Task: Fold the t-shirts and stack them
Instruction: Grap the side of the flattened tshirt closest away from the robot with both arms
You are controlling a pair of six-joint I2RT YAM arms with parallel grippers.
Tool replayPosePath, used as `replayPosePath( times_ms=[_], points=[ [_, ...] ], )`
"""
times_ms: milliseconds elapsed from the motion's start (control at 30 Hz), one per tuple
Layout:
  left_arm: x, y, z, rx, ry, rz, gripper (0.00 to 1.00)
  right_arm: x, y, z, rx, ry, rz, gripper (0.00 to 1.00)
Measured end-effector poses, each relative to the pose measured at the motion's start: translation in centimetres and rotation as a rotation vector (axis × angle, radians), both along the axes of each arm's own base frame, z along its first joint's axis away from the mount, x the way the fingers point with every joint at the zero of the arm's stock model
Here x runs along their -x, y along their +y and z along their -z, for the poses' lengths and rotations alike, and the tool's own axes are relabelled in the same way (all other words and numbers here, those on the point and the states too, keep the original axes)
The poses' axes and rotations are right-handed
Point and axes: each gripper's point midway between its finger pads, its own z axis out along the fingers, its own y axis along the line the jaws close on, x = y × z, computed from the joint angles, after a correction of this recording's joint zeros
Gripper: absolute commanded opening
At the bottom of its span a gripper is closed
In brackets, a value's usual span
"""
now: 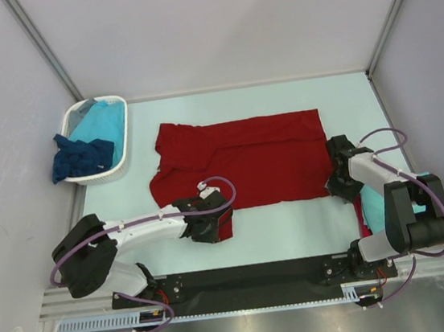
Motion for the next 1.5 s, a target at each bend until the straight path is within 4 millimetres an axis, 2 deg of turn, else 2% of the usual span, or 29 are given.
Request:
replayPosePath(
  times_ms=[33, 67, 133, 167, 200, 233, 367, 400, 433, 500, 533, 633, 833, 1033, 1167, 1500],
  points=[
    [0.0, 0.0, 0.0, 0.000, 0.000, 0.000, 0.00, -0.1, 0.0, 0.0, -0.002, -0.003, 0.000, 0.50],
    [0.0, 0.0, 0.0, 0.000, 0.000, 0.001, 0.00, -0.2, 0.1, 0.0, -0.005, -0.007, -0.001, 0.43],
    [0.0, 0.0, 0.0, 0.000, 0.000, 0.001, 0.00, -0.4, 0.3, 0.1, -0.013, -0.017, -0.001, 0.24],
    [0.0, 0.0, 0.0, 0.001, 0.000, 0.001, 0.00, -0.7, 0.4, 0.1, -0.021, -0.030, 0.003, 0.11],
    [0.0, 0.0, 0.0, 0.001, 0.000, 0.001, 0.00, -0.7, 0.4, 0.1, -0.022, -0.032, 0.000, 0.03],
    [0.0, 0.0, 0.0, 0.001, 0.000, 0.001, 0.00, -0.9, 0.5, 0.1, -0.026, -0.039, 0.001, 0.00],
    [0.0, 0.0, 0.0, 0.000, 0.000, 0.001, 0.00, -1.0, 0.5, 0.2, -0.027, -0.045, 0.003, 0.00],
    [0.0, 0.0, 0.0, 0.001, 0.000, 0.001, 0.00, -1.0, 0.5, 0.2, -0.027, -0.045, 0.003, 0.04],
    [0.0, 0.0, 0.0, 0.001, 0.000, 0.001, 0.00, -1.0, 0.5, 0.1, -0.027, -0.046, 0.002, 0.14],
    [0.0, 0.0, 0.0, 0.001, 0.001, 0.001, 0.00, -0.9, 0.6, 0.1, -0.026, -0.050, 0.001, 0.26],
    [0.0, 0.0, 0.0, 0.001, 0.001, 0.001, 0.00, -0.8, 0.5, 0.1, -0.020, -0.048, -0.003, 0.38],
    [0.0, 0.0, 0.0, 0.001, 0.002, 0.001, 0.00, -0.1, 0.5, -0.2, -0.006, -0.044, -0.010, 0.50],
    [0.0, 0.0, 0.0, 0.001, 0.003, 0.001, 0.00, 0.4, 0.1, -1.5, 0.018, -0.069, -0.016, 0.56],
    [0.0, 0.0, 0.1, 0.000, 0.004, 0.001, 0.00, 0.6, -0.1, -1.2, 0.023, -0.053, -0.011, 0.58],
    [0.0, 0.0, 0.0, 0.001, 0.004, 0.001, 0.00, 0.7, -0.3, -0.2, 0.027, -0.016, -0.004, 0.60],
    [0.0, 0.0, 0.0, 0.001, 0.004, 0.001, 0.00, -2.0, 0.0, -1.0, 0.020, -0.069, -0.002, 0.60]
  ],
)
